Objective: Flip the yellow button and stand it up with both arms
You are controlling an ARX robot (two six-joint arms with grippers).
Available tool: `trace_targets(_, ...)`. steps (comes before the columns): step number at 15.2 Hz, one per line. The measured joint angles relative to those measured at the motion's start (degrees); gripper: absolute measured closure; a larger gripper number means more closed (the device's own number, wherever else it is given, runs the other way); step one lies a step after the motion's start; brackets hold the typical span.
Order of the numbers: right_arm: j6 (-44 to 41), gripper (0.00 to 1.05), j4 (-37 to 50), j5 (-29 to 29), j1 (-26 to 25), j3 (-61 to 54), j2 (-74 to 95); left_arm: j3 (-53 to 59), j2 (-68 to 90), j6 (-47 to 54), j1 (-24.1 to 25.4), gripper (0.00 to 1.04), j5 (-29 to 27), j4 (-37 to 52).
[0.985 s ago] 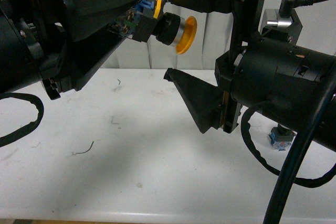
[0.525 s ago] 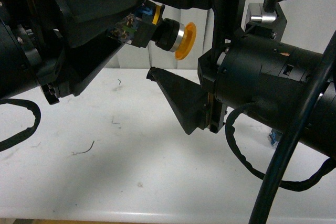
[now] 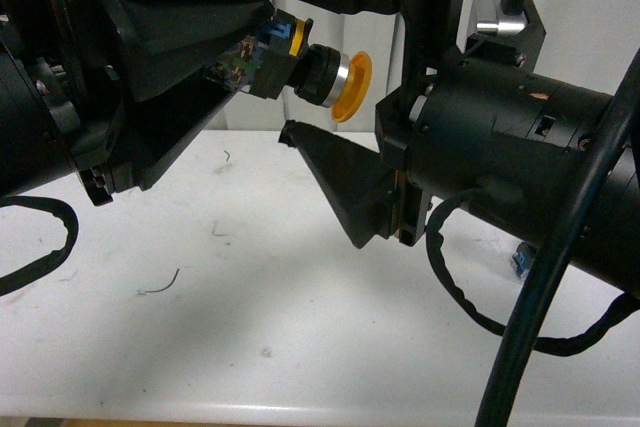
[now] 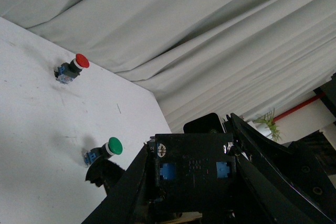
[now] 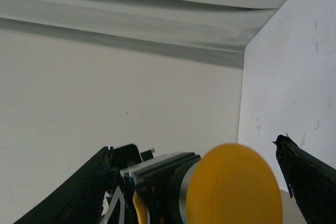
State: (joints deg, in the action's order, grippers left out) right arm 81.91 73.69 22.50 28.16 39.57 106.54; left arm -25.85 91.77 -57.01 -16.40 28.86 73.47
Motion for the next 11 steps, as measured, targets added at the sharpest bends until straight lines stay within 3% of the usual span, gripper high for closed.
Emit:
trace_targets(2,-0.39,0.07,-0.07,-1.62,-3.17,0.76,0.39,0.09,0.00,-0.02,0.00,0.69,0.11,0.04)
trace_targets(5,-0.76,0.10,-0.11,-1.25,-0.76,1.29,1.14,0.17,0.00,-0.02,-0.04,0.69,0.13,0.07)
trace_targets(10,-1.20,0.65,-0.35,-1.88,-0.76,1.64,1.14,0.46,-0.02,-0.24,0.07,0.69,0.26,0.39)
trace_targets(11,-0.70,0.71,-0.11,-1.95,-0.76,1.75,1.14,0.48,-0.02,-1.36,0.07,0.69,0.48,0.33)
